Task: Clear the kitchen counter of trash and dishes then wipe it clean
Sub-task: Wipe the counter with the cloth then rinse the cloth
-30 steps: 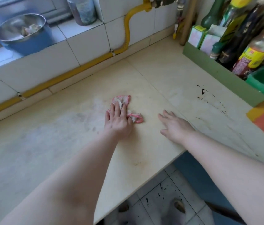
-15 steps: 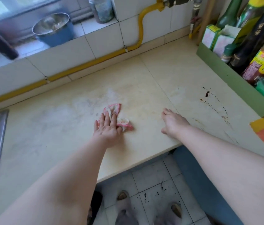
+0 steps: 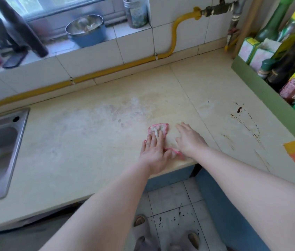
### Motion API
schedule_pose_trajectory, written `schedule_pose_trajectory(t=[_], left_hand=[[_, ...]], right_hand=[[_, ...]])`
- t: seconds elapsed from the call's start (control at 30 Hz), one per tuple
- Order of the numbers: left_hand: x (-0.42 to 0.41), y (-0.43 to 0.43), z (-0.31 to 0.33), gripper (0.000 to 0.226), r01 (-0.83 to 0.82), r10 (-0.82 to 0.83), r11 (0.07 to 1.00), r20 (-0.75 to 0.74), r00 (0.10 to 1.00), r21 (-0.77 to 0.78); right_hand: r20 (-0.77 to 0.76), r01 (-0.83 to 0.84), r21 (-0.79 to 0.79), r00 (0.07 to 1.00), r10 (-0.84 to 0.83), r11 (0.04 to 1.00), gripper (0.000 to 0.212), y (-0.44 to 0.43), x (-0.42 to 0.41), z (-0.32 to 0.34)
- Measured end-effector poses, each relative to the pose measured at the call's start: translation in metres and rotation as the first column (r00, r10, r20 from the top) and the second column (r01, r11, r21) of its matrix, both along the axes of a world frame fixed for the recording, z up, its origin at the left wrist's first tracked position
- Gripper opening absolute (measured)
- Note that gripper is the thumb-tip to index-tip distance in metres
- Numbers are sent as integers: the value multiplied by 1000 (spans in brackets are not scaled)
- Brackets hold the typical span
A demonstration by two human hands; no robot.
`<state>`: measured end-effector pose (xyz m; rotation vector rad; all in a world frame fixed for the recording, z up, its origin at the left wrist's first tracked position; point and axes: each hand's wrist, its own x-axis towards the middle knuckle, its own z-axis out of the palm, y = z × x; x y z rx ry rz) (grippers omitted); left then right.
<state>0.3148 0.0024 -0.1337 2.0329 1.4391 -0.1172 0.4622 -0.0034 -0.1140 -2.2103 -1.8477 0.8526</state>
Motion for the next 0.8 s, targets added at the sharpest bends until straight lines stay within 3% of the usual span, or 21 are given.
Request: schedule_pose_trajectory(t=[0.07,0.13,0.2,0.27,0.33,0.43,0.8], left_hand=[[-16,12,9,67,-202,194,979,209,959,19],[-46,29,12,69,-309,303,944,67,951,117],[-73,42,11,69,-215,244,963,-183,952,164],[-80,51,10,65,-67,109,985,-279,954,157],[-79,66,10,60,60,-13,987,-299,954,147],[-74,93,10,61,113,-74,986,-297,952,118],[-22,155,1,62,295,-255,948,-267,929,122]], right_hand=[[-47,-66,62,996,69,996,55,-2,-16,1],[-54,-189,69,980,193,980,57,-3,-35,-6],[-1,-264,31,964,265,964,62,-6,-53,-20],[92,-265,18,960,263,964,63,-8,-60,-34],[153,-271,4,952,267,963,63,0,-62,-38],[189,-245,-26,951,246,969,63,27,-60,-35],[201,128,17,971,-128,992,62,94,-31,-42]])
